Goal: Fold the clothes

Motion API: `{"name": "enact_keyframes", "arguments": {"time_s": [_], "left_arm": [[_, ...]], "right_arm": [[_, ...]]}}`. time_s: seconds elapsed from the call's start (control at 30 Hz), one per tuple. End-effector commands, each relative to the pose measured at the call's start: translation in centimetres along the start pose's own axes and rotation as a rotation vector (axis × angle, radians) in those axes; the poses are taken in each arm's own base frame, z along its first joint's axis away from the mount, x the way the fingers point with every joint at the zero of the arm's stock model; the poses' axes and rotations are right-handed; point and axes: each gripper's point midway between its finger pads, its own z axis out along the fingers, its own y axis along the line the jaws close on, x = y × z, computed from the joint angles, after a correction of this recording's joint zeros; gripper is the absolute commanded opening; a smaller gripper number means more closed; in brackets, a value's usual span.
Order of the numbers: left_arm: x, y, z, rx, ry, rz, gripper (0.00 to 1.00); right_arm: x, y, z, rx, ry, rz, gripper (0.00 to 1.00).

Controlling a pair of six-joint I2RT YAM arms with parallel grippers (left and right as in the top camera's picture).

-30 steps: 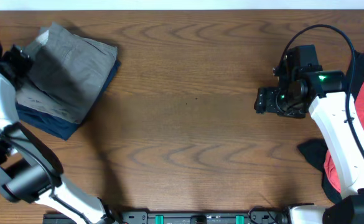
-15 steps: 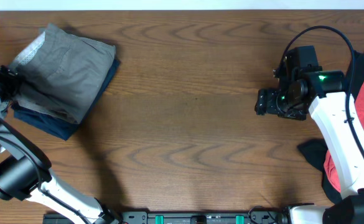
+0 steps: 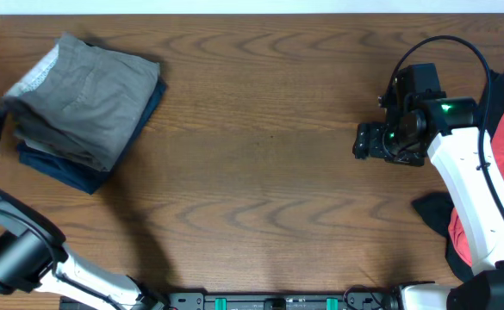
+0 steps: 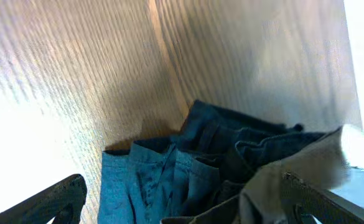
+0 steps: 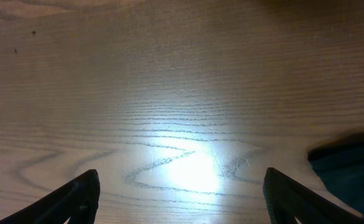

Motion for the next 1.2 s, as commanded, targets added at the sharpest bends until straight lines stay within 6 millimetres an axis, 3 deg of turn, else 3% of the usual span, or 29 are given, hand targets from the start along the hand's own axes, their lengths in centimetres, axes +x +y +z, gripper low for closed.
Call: {"name": "enact_keyframes", "arguments": {"time_s": [0.0,0.2,0.4,0.57,0.7,0.93,1.03,1.17], "left_arm": [[-0.6,-2.4,-2.8,0.098,-0.024,0.001,0.98],[-0.5,-8.0,-6.4,0.357,-0.008,0.063,0.98],[2.9,-13.3,-9.8,0.475,0.025,0.206,0.99],[9.3,-18.4,-10.8,0.534,0.095,0.394,0.99],[16.8,-21.5,-10.3,0.506,0.176,0.581,0.98],[29.1,-23.2,-10.7,0.403,0.248,0.976,0.98],[32.4,-21.6,-10.9,0.302,0.28,1.087,0.98],[35.7,-16.9,-12.0,0.122,0.409,1.189,0.98]], "right_arm": [[-0.1,-0.2,-0.1,0.01,-0.003,-0.003,0.82],[-0.1,-0.3,-0.1,0.01,-0.003,-0.002,0.82],[-0.7,-0.1,-0.1,0.003,-0.028,-0.004,0.85],[-1.7,0.4,-0.1,-0.022,-0.065,0.003,0.97],[-2.8,0.9,-0.2,-0.041,-0.111,-0.004,0.99],[-6.2,1.8,-0.8,-0.076,-0.248,-0.022,0.99],[-7.2,2.0,-0.7,-0.082,-0.283,-0.038,0.99],[-6.5,1.6,0.0,-0.064,-0.239,-0.038,0.99]]}}
